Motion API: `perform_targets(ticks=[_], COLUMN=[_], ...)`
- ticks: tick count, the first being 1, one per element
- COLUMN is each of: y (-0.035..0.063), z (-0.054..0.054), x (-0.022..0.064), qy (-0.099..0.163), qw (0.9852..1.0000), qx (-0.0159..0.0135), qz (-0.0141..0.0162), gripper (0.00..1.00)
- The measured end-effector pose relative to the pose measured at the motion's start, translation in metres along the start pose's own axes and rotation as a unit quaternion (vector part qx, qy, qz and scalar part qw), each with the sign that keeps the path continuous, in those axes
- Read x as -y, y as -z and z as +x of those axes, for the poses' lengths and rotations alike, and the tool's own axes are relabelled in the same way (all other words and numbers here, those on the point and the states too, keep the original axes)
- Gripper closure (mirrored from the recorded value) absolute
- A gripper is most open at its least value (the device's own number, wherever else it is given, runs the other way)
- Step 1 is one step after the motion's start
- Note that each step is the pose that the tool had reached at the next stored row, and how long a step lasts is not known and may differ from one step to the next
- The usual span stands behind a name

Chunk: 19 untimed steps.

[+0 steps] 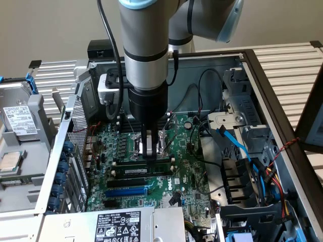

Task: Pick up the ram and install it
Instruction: 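Press down the ram until it locks into place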

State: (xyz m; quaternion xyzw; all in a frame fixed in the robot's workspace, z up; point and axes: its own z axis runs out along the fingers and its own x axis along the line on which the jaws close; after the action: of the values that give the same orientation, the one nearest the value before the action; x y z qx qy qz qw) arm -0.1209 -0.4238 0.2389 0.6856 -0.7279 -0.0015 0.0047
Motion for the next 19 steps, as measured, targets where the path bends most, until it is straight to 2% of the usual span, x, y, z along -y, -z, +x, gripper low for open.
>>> perform_targets(ticks=[2, 7, 10, 19], y=[0.0003, -0.0026, -0.0057, -0.0131], z=[0.001, 0.001, -0.001, -0.001], x=[-0.0080, -0.0306, -0.0400, -0.0422], qy=[0.000, 0.000, 0.000, 0.000], qw=[1.0000, 1.0000, 1.0000, 1.0000], qx=[0.0011, 0.0013, 0.0012, 0.0010], qz=[0.0000, -0.0001, -0.0019, -0.0024], gripper=[0.90, 0.90, 0.90, 0.90])
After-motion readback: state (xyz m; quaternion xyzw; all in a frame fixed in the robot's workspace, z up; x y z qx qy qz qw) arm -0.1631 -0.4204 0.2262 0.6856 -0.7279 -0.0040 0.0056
